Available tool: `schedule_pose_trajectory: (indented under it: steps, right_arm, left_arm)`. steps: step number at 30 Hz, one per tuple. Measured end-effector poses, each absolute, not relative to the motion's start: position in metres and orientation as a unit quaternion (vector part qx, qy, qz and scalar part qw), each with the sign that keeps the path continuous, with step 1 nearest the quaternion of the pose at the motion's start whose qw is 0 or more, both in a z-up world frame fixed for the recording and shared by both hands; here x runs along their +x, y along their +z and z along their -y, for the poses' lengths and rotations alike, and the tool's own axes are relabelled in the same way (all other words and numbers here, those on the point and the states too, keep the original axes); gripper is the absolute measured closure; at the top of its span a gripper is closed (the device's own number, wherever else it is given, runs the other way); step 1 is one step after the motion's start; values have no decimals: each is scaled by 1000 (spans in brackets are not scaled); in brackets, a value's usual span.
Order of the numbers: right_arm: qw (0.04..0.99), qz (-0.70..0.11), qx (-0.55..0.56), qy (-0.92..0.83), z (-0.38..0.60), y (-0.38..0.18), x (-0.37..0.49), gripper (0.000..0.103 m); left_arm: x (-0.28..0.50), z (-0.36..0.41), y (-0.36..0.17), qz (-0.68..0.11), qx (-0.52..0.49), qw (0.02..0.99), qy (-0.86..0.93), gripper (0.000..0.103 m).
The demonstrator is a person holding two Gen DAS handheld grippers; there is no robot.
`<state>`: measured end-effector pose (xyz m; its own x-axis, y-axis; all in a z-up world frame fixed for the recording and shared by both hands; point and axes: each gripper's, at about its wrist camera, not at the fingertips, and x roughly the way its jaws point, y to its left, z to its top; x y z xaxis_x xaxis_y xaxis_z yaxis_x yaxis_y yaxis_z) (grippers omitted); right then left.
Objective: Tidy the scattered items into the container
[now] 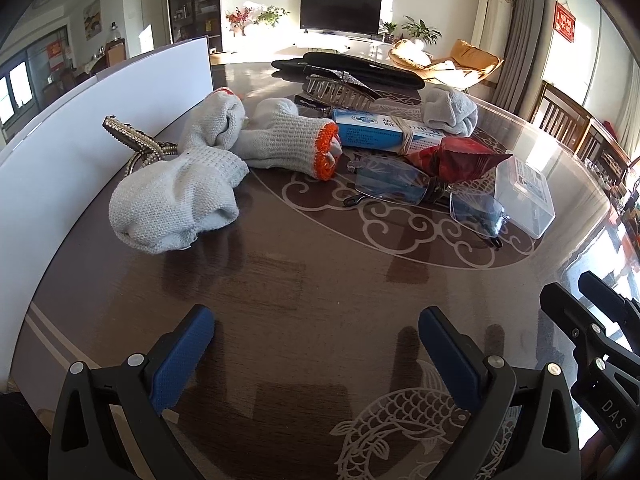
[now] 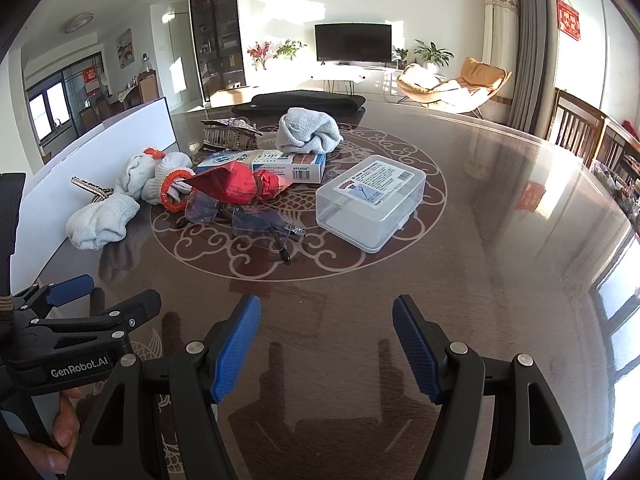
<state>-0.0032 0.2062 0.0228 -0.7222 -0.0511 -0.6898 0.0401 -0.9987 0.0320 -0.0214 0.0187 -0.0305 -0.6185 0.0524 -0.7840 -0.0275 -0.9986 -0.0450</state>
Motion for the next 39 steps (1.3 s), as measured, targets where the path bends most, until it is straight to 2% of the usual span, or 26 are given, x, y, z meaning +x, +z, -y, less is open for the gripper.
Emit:
schedule_pose_trajectory:
  steps: [12, 17, 21, 39]
  right_arm:
    - [28, 8, 376, -926, -207, 22, -5, 33]
    - [31, 7, 375, -926, -206, 23, -4, 33]
    - [34, 5, 377, -926, -205, 22, -4, 33]
    - [29, 3, 383, -923, -205, 20, -7, 33]
  left_arm:
    - [-21, -16, -30, 21, -433, 25, 901, 0]
    - [-26, -27, -32, -14, -450, 20, 893, 0]
    - [-37, -24, -30, -13, -472, 21, 881, 0]
    - [-98, -10, -33, -12, -455, 27, 890, 0]
